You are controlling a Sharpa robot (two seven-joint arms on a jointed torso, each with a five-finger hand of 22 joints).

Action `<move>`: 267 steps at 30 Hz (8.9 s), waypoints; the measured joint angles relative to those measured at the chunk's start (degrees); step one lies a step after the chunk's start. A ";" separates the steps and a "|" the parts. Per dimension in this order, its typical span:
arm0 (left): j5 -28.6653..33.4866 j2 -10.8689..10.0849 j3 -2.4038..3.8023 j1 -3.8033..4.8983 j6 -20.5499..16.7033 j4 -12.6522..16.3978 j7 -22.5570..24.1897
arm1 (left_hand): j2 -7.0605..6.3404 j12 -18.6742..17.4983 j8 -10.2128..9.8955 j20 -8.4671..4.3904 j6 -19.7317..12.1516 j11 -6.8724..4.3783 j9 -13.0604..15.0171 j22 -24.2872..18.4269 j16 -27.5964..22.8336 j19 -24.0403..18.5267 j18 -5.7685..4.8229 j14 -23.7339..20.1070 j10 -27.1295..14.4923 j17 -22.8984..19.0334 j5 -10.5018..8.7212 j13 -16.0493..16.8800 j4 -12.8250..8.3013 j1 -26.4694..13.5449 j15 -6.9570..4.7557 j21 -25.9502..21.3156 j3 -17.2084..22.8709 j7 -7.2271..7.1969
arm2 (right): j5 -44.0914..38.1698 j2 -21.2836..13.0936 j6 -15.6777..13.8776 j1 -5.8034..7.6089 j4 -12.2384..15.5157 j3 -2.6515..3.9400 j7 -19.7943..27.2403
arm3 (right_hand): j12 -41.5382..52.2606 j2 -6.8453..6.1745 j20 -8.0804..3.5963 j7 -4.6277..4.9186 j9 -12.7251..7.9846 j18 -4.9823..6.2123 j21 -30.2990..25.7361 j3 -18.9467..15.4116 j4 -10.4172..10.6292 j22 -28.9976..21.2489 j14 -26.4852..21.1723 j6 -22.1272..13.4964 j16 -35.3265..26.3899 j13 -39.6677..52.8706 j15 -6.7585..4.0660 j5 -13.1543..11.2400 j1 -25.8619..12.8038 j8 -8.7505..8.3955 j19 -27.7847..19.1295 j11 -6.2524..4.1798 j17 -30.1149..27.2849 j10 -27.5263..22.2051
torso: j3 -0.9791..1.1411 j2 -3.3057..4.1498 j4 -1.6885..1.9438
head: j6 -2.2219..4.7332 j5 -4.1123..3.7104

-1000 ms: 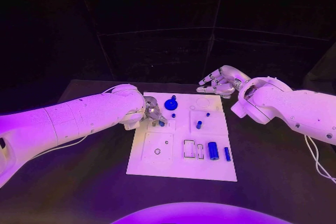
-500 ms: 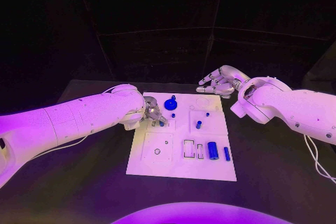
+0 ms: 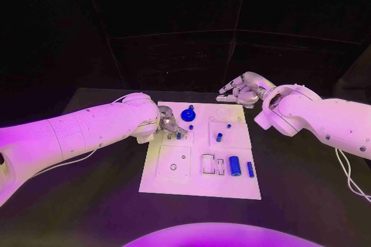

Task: Assemble the parts on the task board

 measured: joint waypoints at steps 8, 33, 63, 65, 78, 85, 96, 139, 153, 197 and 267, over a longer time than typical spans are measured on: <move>0.03 -1.86 1.65 0.15 -0.78 1.67 0.00 | 0.58 -1.60 0.00 0.10 -0.65 0.63 -0.32 -1.47 0.00 -0.11 0.00 0.00 -1.30 0.00 -4.35 -2.72 2.51 1.07 0.00 -1.04 -4.48 0.64 | 0.01 -0.06 -0.01 0.00 -0.26 0.00 0.00 | 0.00 -0.19 0.00 0.00 0.00 -0.01 0.00 -0.17 0.17 -0.06 0.00 0.00 0.00 -0.07 0.00 -0.67 -0.19 0.00 0.00 0.21 0.00 -0.21 | -0.01 0.00 0.04 | 0.12 -0.13; -1.68 2.07 4.88 5.84 6.77 -10.10 0.08 | 3.29 -4.50 -4.71 1.73 -6.27 2.78 -3.64 -6.81 0.00 -2.35 0.00 -0.09 -4.83 0.00 -4.34 -7.91 3.11 7.24 1.55 -5.84 -8.15 3.38 | 0.03 0.30 -0.04 0.00 -1.12 0.00 0.11 | 0.00 -0.24 0.20 -0.18 0.00 0.00 -0.26 -0.16 0.16 -0.80 0.00 -0.18 -0.48 -0.10 0.00 -0.67 -0.23 0.00 -0.20 0.21 -0.01 -0.21 | 0.00 0.05 0.03 | 1.14 -0.64; -3.46 8.40 4.57 2.28 12.18 -21.62 0.63 | 5.12 -3.95 -5.16 1.94 -5.83 2.99 -4.60 -5.64 0.00 -2.14 0.00 -0.10 -4.61 0.00 -4.34 -7.38 3.03 8.26 1.54 -5.31 -9.97 3.38 | 0.03 0.94 -0.34 0.00 -1.16 0.00 0.58 | 0.00 -0.23 0.00 -0.18 0.00 -0.01 -0.47 -0.15 0.15 -1.04 0.00 -0.18 -0.69 -0.29 0.00 -0.46 -0.23 0.21 -0.39 0.21 0.02 -0.20 | -0.03 0.02 0.05 | 0.05 -0.24; -3.47 8.51 4.57 2.10 12.29 -21.89 0.67 | 5.12 -3.95 -5.16 1.94 -5.83 2.99 -4.63 -5.64 0.00 -2.14 0.00 -0.09 -4.62 0.00 -4.34 -7.41 2.87 8.26 1.54 -5.31 -10.12 3.38 | 0.03 0.96 -0.34 0.00 -1.18 0.00 0.59 | 0.00 -0.23 0.00 -0.18 0.00 0.00 -0.47 -0.15 0.15 -1.04 0.00 -0.18 -0.69 -0.29 0.00 -0.16 -0.23 0.21 -0.39 0.21 0.02 -0.21 | -0.03 -0.01 0.05 | 0.05 -0.30; -3.60 9.31 4.57 1.54 12.14 -23.15 0.86 | 6.43 -3.96 -5.16 1.94 -5.42 2.98 -5.01 -5.64 0.00 -2.14 0.00 -0.09 -4.62 0.00 -4.12 -7.53 2.30 10.10 1.54 -5.31 -9.88 3.37 | 0.02 1.34 -0.35 0.00 -1.43 0.00 0.62 | 0.00 -0.02 0.00 -0.18 0.00 0.00 -0.47 -0.15 0.15 -1.03 0.00 -0.18 -0.69 -0.28 0.00 -0.16 -0.01 0.21 -0.39 0.21 0.02 -0.20 | 0.00 -0.03 0.11 | 0.03 -0.32; -4.07 9.36 4.58 1.50 11.41 -23.27 1.05 | 7.57 -3.96 -5.16 1.94 -5.30 2.98 -5.36 -5.60 0.00 -2.14 0.00 -0.10 -4.62 0.00 -4.12 -7.79 0.85 12.58 1.54 -5.32 -8.74 3.24 | 0.02 1.39 -0.34 0.00 -1.53 0.00 0.64 | 0.00 0.02 0.00 -0.18 0.00 0.00 -0.47 -0.15 0.15 -1.03 0.00 -0.18 -0.69 -0.28 0.00 0.06 0.03 0.21 -0.39 0.21 0.01 -0.20 | 0.01 -0.03 0.10 | -0.06 -0.24; -4.52 9.50 4.59 1.49 10.28 -23.30 2.28 | 8.95 -3.96 -5.61 1.93 -5.05 2.77 -6.11 -5.15 0.00 -2.14 0.00 -0.10 -4.83 0.00 -4.13 -8.25 -3.64 17.57 1.54 -5.32 -4.57 2.99 | 0.02 1.50 -0.29 -0.01 -1.60 0.00 0.59 | 0.00 0.02 0.00 -0.18 0.00 0.00 -0.47 -0.15 0.15 -1.03 0.00 -0.18 -0.68 -0.28 0.00 0.14 0.03 0.21 -0.39 0.21 0.01 -0.20 | 0.03 -0.02 0.07 | -0.31 -0.40; -2.63 -5.14 4.46 0.19 -3.76 -0.29 5.71 | 3.03 -4.67 -3.11 1.69 -4.28 2.25 -5.25 -2.07 0.00 -1.09 -0.01 -0.10 -2.45 0.00 -3.94 -8.35 -9.20 14.68 1.54 -3.74 19.07 2.70 | 0.03 0.57 -0.32 -0.01 -1.17 0.00 0.64 | 0.00 0.31 0.00 -0.18 0.05 0.00 -0.47 -0.15 0.15 -1.02 0.00 -0.18 -0.69 -0.23 0.00 0.35 0.32 0.20 -0.38 0.21 0.00 -0.20 | 0.01 -0.26 0.44 | -0.53 0.24; -2.42 -8.49 3.43 -1.27 -9.68 6.08 6.43 | 2.36 -4.67 -2.88 1.82 -3.97 2.05 -5.27 -1.75 0.00 -0.80 -0.01 -0.10 -2.24 0.00 -4.00 -8.52 -9.87 14.01 1.54 -3.56 20.03 2.57 | 0.03 0.52 -0.31 -0.01 -1.13 0.00 0.64 | 0.00 0.30 0.00 -0.18 0.04 0.00 -0.47 -0.15 0.15 -1.02 0.00 -0.18 -0.68 -0.23 0.00 0.35 0.31 0.20 -0.38 0.21 0.04 -0.20 | 0.00 -0.18 0.38 | -0.74 0.45; -3.52 -9.39 1.12 -2.39 -9.87 8.88 4.29 | 2.28 -4.67 -2.69 1.82 -3.87 1.86 -5.28 -1.78 0.00 -0.80 -0.01 -0.10 -2.04 0.00 -3.64 -8.56 -10.09 13.93 1.54 -3.57 21.04 2.49 | -0.02 0.58 -0.30 -0.01 -1.10 0.00 0.65 | 0.00 0.30 0.00 -0.18 0.02 0.00 -0.47 -0.15 0.15 -1.01 0.00 -0.18 -0.69 -0.23 0.00 0.35 0.31 0.20 -0.38 0.21 0.02 -0.20 | 0.03 -0.21 0.35 | -1.30 0.40; -4.96 -7.33 1.21 -2.44 -6.49 6.78 2.32 | -2.24 -3.56 0.01 1.00 -0.30 0.62 -4.05 -0.38 0.00 0.02 -0.01 -0.09 -0.40 0.00 -3.21 -6.20 -10.87 5.20 0.29 -2.75 22.58 0.51 | -0.29 0.81 -0.12 -0.01 -1.23 0.00 0.69 | 0.00 0.30 0.01 -0.18 0.01 0.00 -0.70 -0.14 0.15 -1.14 0.00 -0.18 -0.93 -0.41 0.00 0.35 0.31 0.20 -0.38 0.21 0.00 -0.20 | 0.04 -0.20 0.36 | -1.71 0.30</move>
